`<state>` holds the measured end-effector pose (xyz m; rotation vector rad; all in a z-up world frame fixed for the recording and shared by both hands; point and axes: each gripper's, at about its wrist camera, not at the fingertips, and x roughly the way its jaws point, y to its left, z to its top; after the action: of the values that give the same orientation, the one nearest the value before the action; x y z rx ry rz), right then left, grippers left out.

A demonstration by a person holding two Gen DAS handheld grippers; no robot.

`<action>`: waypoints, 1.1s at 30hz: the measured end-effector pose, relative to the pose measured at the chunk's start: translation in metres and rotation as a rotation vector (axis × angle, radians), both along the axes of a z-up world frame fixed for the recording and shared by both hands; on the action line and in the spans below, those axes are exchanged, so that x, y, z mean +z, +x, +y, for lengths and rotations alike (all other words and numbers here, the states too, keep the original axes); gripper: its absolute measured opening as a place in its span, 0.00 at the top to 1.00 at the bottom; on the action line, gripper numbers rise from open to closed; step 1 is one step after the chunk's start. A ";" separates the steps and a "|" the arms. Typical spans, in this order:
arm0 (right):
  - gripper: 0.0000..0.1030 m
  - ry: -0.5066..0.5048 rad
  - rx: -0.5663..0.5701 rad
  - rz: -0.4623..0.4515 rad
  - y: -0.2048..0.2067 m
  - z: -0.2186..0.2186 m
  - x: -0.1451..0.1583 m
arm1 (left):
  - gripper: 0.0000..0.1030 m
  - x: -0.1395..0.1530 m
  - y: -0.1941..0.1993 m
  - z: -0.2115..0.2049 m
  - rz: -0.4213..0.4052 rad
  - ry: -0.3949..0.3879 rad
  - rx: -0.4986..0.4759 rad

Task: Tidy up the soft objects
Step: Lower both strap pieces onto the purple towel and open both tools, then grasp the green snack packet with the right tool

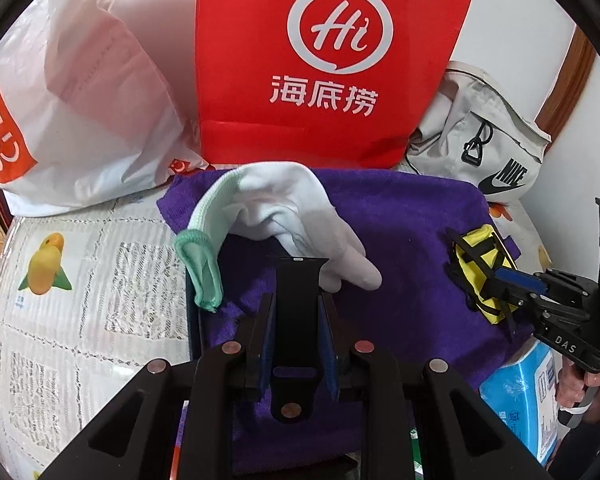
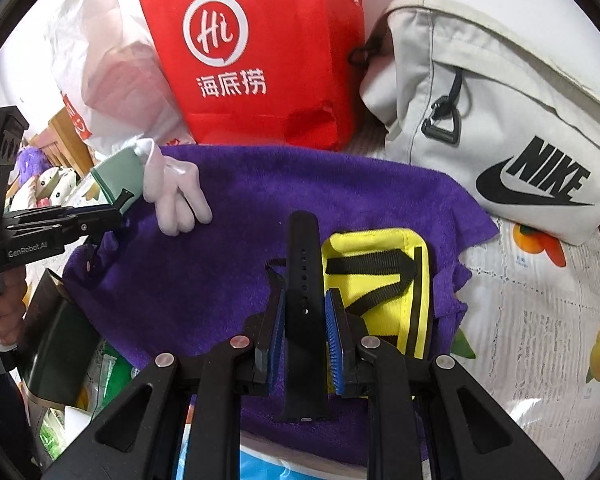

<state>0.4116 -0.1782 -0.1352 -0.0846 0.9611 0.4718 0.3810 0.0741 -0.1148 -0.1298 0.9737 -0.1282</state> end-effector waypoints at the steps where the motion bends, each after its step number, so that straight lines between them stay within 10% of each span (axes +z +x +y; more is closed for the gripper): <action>1: 0.80 -0.003 0.000 0.008 0.001 0.000 -0.002 | 0.80 -0.001 0.000 0.000 0.004 0.003 0.001; 14: 0.79 -0.001 0.000 0.008 -0.002 0.004 0.009 | 0.70 0.008 -0.002 0.003 0.017 0.026 0.032; 19: 0.52 0.044 -0.008 -0.074 -0.027 0.001 0.036 | 0.67 0.027 -0.019 0.004 -0.013 0.039 0.039; 33: 0.46 0.129 0.092 0.031 -0.120 0.043 0.031 | 0.53 0.044 -0.110 0.017 -0.064 0.015 0.033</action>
<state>0.2916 -0.1356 -0.1041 -0.0051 0.9578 0.6205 0.2708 0.0908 -0.0703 -0.1277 0.9082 -0.0944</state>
